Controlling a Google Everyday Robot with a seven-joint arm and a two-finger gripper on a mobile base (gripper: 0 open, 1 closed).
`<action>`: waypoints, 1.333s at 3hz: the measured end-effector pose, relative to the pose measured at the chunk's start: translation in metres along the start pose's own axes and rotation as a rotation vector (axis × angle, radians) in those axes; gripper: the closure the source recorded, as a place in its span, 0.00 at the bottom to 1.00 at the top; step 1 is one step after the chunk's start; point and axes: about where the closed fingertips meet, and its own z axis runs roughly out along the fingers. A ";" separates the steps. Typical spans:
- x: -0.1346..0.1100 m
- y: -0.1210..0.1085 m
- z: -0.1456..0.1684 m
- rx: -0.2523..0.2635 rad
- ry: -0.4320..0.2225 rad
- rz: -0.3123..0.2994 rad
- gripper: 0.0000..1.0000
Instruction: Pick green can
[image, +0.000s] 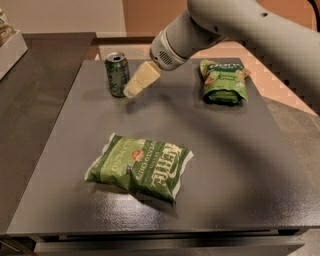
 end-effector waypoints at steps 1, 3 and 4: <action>-0.017 -0.006 0.021 0.023 -0.045 0.012 0.00; -0.033 -0.013 0.057 0.026 -0.075 0.046 0.00; -0.038 -0.017 0.073 0.022 -0.072 0.068 0.00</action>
Offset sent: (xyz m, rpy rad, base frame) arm 0.0461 0.0552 -0.0122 0.0975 -0.0408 -0.0540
